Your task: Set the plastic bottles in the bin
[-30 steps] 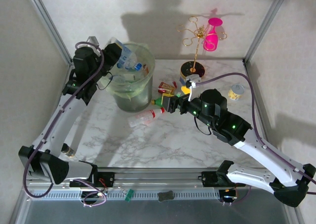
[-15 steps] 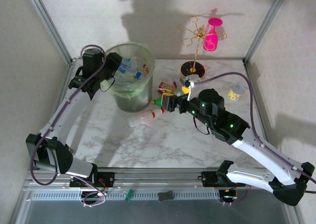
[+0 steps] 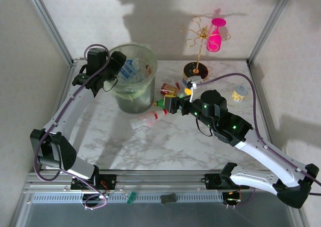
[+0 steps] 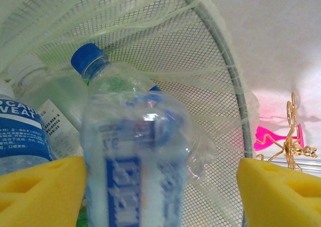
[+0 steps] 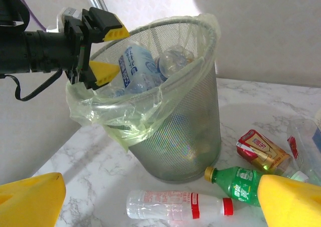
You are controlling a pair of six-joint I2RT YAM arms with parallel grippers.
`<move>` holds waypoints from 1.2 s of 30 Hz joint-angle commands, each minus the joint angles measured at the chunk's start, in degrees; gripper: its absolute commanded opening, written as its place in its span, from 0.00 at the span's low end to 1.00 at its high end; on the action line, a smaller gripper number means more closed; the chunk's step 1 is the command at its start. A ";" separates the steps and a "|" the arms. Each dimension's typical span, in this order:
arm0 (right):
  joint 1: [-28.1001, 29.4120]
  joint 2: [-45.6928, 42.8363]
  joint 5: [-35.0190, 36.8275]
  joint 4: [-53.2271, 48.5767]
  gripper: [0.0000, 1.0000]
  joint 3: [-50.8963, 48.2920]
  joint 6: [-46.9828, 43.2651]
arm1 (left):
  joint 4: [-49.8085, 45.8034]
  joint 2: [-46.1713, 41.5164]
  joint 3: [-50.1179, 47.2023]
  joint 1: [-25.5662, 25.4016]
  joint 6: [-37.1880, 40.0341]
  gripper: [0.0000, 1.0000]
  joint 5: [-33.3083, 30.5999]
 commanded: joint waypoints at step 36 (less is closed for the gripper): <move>-16.64 11.88 -15.97 0.02 0.82 -7.83 11.40 | 12.15 -38.38 -29.63 -15.65 26.90 0.75 1.77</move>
